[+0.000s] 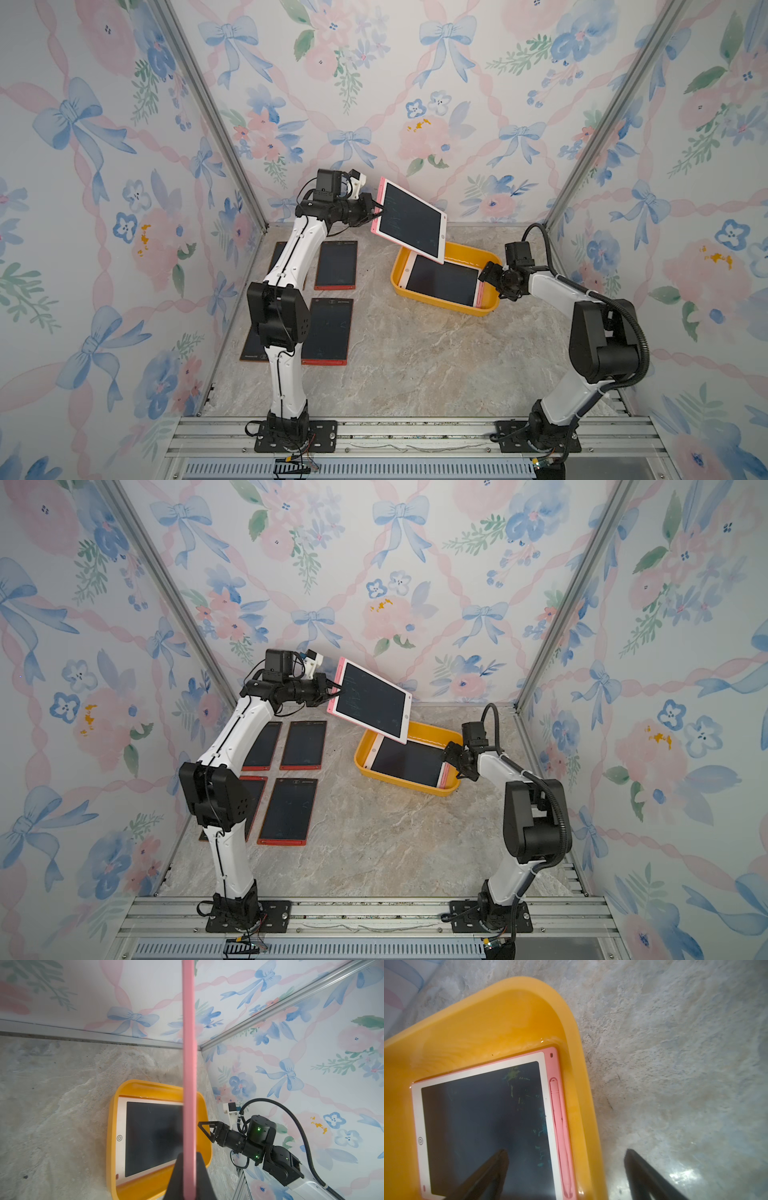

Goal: Take out the writing tablet from the storage box
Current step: Move the storage box to the center of the board, then place the writing tablet at the center of the board.

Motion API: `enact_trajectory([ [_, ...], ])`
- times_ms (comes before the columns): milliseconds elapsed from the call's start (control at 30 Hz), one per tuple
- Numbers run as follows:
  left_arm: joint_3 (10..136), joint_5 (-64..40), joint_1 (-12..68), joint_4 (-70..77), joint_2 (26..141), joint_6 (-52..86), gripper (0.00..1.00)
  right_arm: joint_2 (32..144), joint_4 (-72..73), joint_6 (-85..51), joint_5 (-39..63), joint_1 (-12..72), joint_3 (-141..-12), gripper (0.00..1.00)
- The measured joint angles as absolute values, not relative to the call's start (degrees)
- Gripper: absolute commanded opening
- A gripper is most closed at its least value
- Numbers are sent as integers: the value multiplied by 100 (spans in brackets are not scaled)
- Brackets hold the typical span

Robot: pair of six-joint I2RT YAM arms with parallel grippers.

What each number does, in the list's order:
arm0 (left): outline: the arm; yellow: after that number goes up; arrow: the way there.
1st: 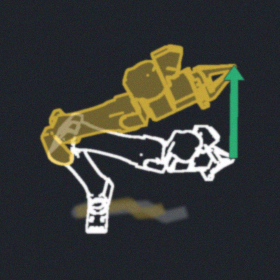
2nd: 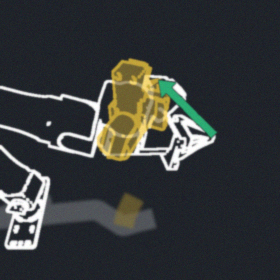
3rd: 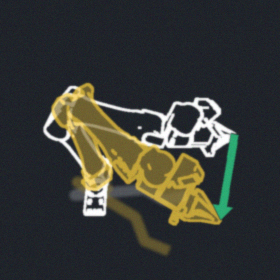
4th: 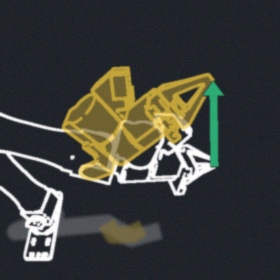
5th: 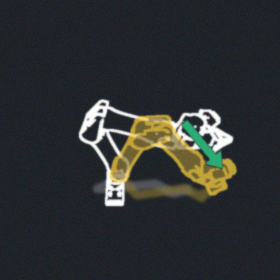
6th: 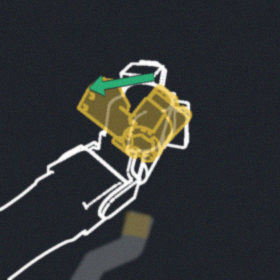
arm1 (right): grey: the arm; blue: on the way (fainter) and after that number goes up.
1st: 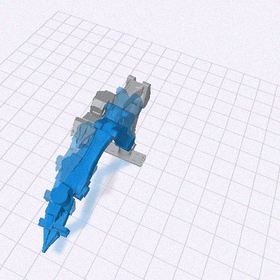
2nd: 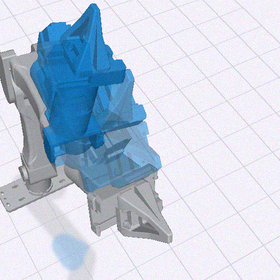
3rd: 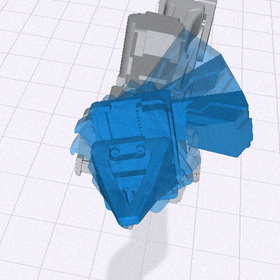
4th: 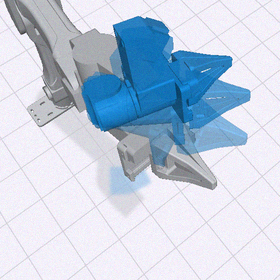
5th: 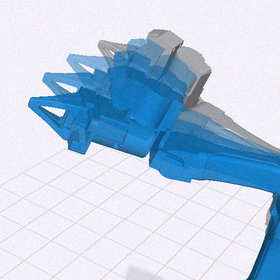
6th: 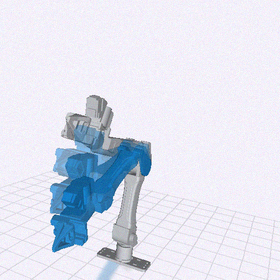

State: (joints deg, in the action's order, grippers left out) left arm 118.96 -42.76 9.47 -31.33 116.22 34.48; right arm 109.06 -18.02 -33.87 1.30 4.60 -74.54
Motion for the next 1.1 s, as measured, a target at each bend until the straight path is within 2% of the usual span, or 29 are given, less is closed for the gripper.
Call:
enact_trajectory([
  [267,11485,-4117,449,-3142,11552,3299,0,10954,-2357,-2895,-43,508,-7616,42],
  [633,11472,-4204,-204,-3114,11590,3297,0,11308,-2888,-2497,-266,508,-7870,2],
  [1100,11045,-4331,-648,-2969,11587,3072,0,11327,-3083,-2139,-607,257,-7942,0],
])
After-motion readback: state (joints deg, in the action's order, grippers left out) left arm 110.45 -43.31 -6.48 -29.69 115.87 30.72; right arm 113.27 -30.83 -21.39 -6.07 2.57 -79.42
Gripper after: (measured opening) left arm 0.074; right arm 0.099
